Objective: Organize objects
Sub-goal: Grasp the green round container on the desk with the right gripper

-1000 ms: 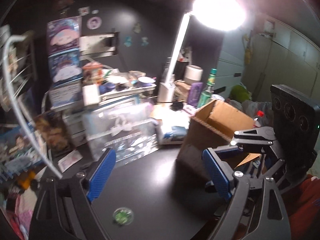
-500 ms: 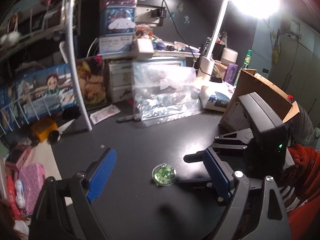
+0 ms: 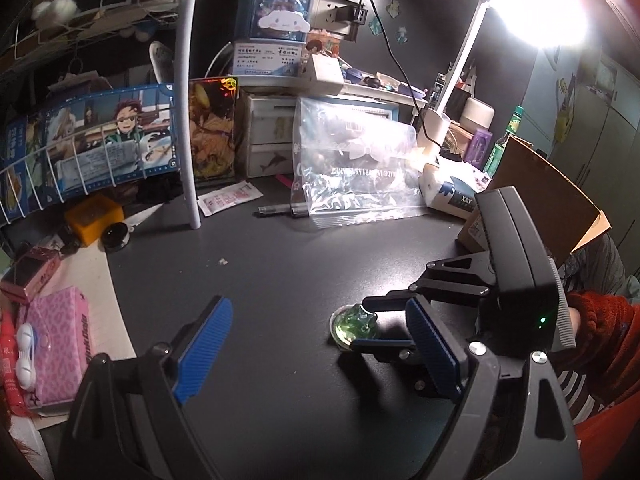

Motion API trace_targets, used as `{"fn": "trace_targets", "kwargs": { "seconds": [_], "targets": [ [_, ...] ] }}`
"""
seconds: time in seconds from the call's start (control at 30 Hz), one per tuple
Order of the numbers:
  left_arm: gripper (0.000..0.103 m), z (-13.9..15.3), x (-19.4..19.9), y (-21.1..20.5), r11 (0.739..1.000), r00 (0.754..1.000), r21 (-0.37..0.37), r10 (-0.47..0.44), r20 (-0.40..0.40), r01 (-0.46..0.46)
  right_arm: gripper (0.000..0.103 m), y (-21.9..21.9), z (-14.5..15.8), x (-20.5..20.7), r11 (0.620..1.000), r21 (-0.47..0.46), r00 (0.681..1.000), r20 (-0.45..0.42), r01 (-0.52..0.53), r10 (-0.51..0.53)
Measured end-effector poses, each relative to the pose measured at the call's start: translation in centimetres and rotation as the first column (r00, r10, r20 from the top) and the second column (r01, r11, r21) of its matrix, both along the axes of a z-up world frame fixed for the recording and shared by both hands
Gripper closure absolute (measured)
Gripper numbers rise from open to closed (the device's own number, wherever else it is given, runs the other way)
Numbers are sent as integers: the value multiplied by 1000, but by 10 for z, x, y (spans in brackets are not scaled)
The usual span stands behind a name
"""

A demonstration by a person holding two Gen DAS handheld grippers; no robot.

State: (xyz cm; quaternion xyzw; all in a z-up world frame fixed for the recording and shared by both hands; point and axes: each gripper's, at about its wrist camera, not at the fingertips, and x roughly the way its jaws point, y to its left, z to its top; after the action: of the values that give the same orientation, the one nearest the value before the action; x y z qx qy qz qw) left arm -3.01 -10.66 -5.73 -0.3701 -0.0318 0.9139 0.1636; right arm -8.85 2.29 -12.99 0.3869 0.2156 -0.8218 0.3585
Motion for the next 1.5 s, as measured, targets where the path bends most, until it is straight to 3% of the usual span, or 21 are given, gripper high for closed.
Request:
{"fn": "trace_targets", "kwargs": {
  "seconds": [0.13, 0.2, 0.43, 0.53, 0.57, 0.6, 0.7, 0.87, 0.93, 1.0, 1.23, 1.4, 1.5],
  "targets": [
    [16, -1, -3, 5, 1000, 1000, 9, -23, 13, 23, 71, 3, 1, 3, 1000, 9, 1000, -6, -8, 8],
    [16, -1, -5, 9, 999, 999, 20, -43, 23, 43, 83, 8, 5, 4, 1000, -8, 1000, -5, -10, 10],
    [16, 7, -15, 24, 994, 994, 64, -97, 56, 94, 83, 25, 34, 14, 997, -75, 1000, -17, 0, -2],
    [16, 15, -18, 27, 980, 987, 140, -149, 66, 139, 84, 33, 48, 25, 995, -96, 999, -44, -1, -3],
    [16, 16, -20, 28, 977, 985, 153, -160, 67, 148, 86, 35, 53, 28, 995, -104, 998, -57, -1, -5],
    [16, 19, -20, 31, 978, 985, 148, -158, 64, 147, 96, 38, 59, 32, 994, -110, 998, -70, -2, -6],
    [16, 24, -21, 39, 986, 989, 101, -136, 56, 130, 96, 43, 61, 35, 995, -99, 999, -43, -3, -2],
    [16, 20, -18, 43, 986, 987, 92, -143, 73, 136, 94, 48, 32, 31, 996, -81, 999, 33, 25, -23],
    [16, 16, -18, 42, 987, 987, 91, -137, 81, 130, 78, 50, 24, 31, 995, -87, 997, 64, 40, -35],
    [16, 13, -18, 39, 988, 988, 93, -127, 89, 119, 55, 51, 20, 32, 994, -96, 997, 73, 42, -35],
    [16, 3, -16, 34, 989, 986, 96, -122, 114, 112, 55, 39, 1, 30, 999, -54, 997, 70, -5, 9],
    [16, -5, -16, 33, 988, 982, 100, -127, 136, 114, 70, 36, 1, 31, 998, -52, 999, 30, -23, 25],
    [16, -12, -17, 36, 985, 976, 115, -149, 160, 132, 70, 35, 1, 35, 999, -35, 999, 5, -37, 37]
  ]
}}
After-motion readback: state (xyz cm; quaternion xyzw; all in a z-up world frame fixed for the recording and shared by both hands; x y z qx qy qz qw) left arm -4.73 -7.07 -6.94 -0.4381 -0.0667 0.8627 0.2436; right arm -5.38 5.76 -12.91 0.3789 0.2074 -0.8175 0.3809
